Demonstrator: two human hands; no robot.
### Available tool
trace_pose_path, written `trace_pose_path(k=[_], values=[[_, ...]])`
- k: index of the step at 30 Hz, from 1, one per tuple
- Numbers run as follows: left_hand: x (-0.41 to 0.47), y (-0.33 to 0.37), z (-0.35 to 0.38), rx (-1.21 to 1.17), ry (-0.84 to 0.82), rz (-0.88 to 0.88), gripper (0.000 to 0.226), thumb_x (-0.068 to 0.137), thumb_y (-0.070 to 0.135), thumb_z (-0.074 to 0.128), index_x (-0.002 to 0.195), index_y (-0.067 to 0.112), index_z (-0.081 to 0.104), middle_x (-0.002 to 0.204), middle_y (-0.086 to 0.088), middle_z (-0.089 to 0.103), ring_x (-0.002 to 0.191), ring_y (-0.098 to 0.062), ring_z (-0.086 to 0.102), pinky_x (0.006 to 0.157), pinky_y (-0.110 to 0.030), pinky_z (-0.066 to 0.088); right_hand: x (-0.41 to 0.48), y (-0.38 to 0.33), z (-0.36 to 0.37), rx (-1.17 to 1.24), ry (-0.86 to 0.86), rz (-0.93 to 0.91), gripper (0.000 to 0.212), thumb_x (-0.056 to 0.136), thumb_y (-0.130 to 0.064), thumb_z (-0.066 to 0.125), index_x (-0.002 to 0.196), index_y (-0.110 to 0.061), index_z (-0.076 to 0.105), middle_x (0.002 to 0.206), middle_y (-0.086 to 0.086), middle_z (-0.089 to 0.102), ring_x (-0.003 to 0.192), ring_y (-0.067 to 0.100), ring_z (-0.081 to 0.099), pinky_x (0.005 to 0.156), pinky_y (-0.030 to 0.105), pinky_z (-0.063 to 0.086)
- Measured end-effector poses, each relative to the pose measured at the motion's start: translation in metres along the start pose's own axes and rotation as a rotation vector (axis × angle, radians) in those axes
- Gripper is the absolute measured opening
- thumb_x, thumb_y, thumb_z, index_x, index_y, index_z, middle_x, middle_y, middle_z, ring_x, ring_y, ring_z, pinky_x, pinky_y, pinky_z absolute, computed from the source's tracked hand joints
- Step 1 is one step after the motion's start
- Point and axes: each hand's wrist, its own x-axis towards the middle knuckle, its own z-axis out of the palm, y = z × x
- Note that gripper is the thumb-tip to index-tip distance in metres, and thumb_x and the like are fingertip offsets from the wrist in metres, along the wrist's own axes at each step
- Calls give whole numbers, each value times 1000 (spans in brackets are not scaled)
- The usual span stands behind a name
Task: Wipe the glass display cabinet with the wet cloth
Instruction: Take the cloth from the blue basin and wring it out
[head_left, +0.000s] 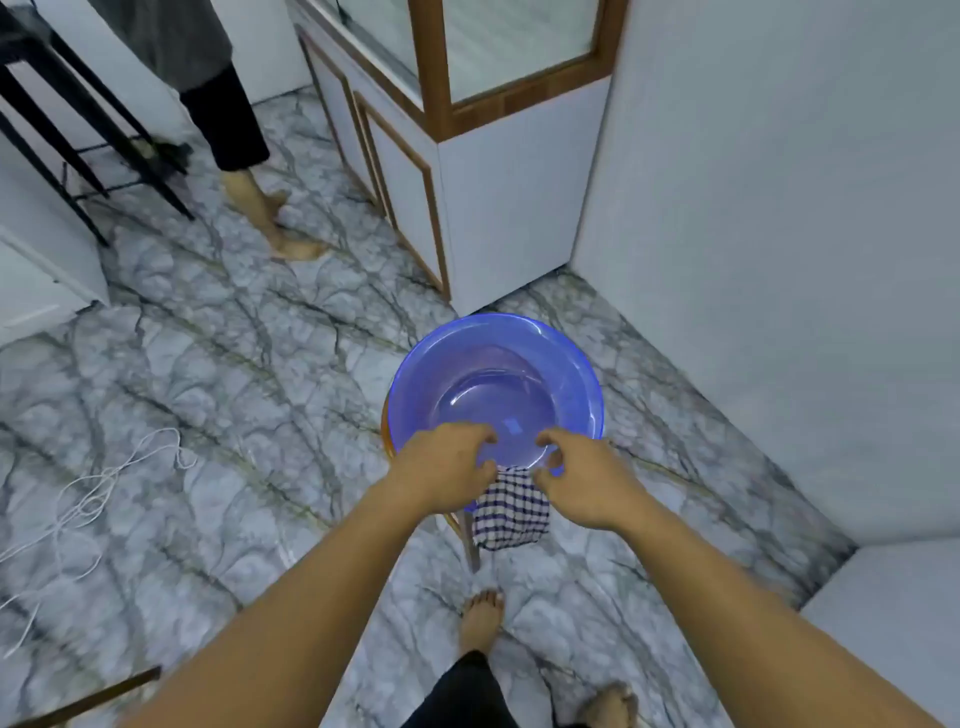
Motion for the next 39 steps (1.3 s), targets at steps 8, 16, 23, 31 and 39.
trace_pose_path(k=[8,16,23,31,39], values=[[6,-4,41,67,-172,-152,43,103,49,39,136,22,50,131,-11,64,124,-36,54,103,-46,36,5,-3,42,40,-54,106,30,98,-22,59,128,-16,55,119,11,66,111,34,61,89,39,53],[8,0,44,-520,-27,-140,39,101,23,57,139,24,51,133,2,62,114,-16,61,97,-26,48,5,10,41,278,89,193,31,89,-6,69,110,-29,67,94,-8,65,89,19,63,83,36,56],[4,21,12,-959,-2,-78,33,102,19,58,127,40,59,127,9,62,112,-11,65,98,-38,57,-19,7,6,731,210,245,28,93,-15,75,113,-31,63,90,2,71,79,17,70,76,38,60],[43,119,-37,-1032,-185,250,41,102,5,54,125,39,61,123,-2,69,104,-15,71,84,-32,61,-70,25,-68,1144,538,157,35,95,-13,71,124,-30,60,99,7,80,94,24,77,84,43,64],[93,296,-41,-642,-208,708,38,103,21,54,130,49,55,130,15,63,112,-6,65,95,-37,58,-128,99,-169,977,1073,124,24,94,-10,74,111,-26,69,104,-4,77,92,10,75,79,27,63]])
